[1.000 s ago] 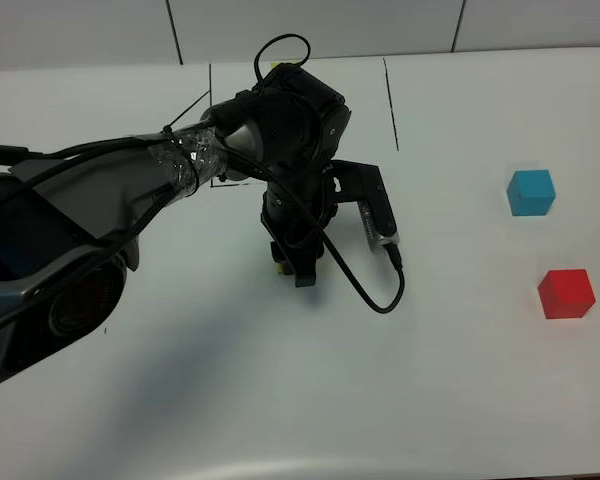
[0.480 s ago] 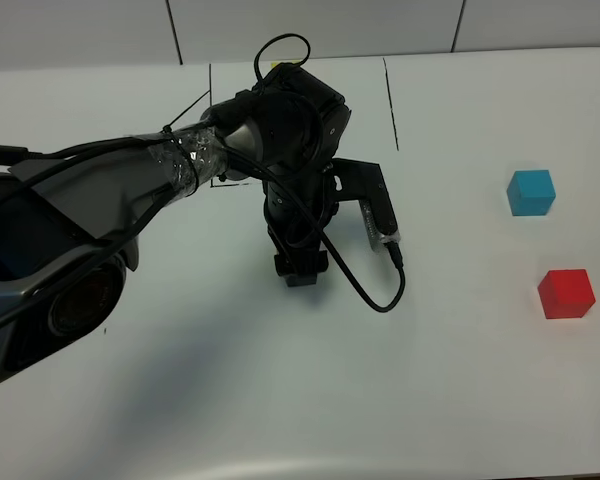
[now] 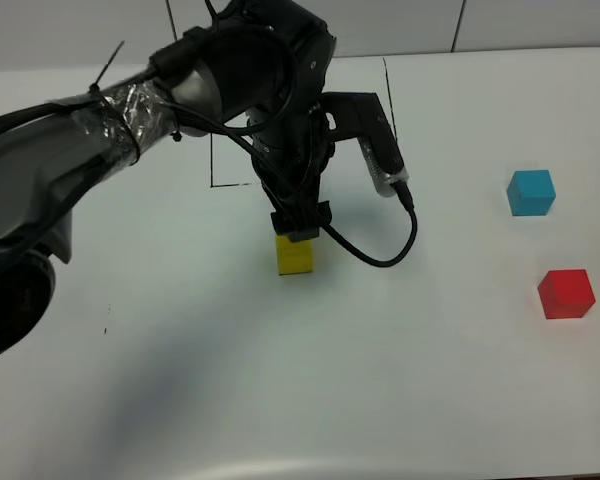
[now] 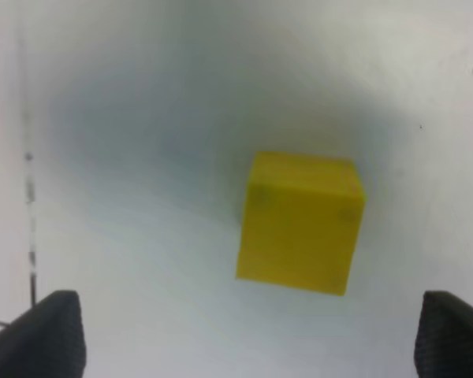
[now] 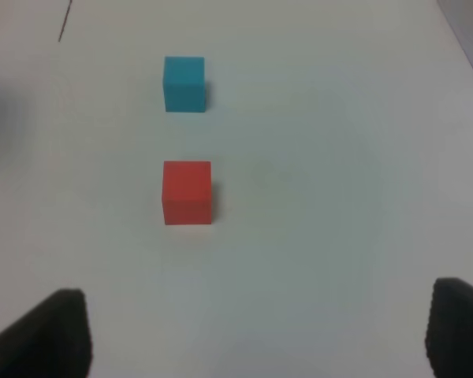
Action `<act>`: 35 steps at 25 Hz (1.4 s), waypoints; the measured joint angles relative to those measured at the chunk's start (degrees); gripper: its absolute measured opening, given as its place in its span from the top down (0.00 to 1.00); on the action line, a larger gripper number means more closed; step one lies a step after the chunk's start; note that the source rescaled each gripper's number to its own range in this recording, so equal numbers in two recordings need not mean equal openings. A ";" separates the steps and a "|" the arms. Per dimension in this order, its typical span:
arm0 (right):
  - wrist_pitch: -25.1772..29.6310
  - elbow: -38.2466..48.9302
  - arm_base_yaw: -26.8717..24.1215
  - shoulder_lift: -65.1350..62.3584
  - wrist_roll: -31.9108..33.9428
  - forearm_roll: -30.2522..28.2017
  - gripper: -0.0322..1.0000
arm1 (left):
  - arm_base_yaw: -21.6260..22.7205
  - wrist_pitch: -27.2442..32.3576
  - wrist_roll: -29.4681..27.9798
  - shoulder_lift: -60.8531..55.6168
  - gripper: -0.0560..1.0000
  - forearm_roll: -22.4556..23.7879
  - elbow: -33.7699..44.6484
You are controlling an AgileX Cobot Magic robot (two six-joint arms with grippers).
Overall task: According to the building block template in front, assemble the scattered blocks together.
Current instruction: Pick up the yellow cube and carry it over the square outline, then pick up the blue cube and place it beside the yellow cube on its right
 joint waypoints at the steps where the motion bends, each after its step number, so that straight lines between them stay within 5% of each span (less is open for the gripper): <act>1: 0.00 0.00 0.00 0.00 0.00 0.00 0.26 | 0.00 0.17 -1.41 -0.67 0.22 0.02 0.00; 6: 0.00 0.00 0.00 0.00 0.00 0.00 0.26 | 1.73 1.41 -8.79 -3.11 0.22 0.07 0.00; 15: 0.00 0.00 0.00 0.00 0.00 0.00 0.26 | 11.58 3.27 -20.84 -7.64 0.22 0.28 0.05; 23: 0.00 0.00 0.00 0.00 0.00 0.00 0.26 | 20.67 3.28 -25.09 -13.43 0.22 0.27 2.88; 35: 0.00 0.00 0.00 0.00 0.00 0.00 0.26 | 32.49 -1.37 -30.24 -30.97 0.22 0.29 21.17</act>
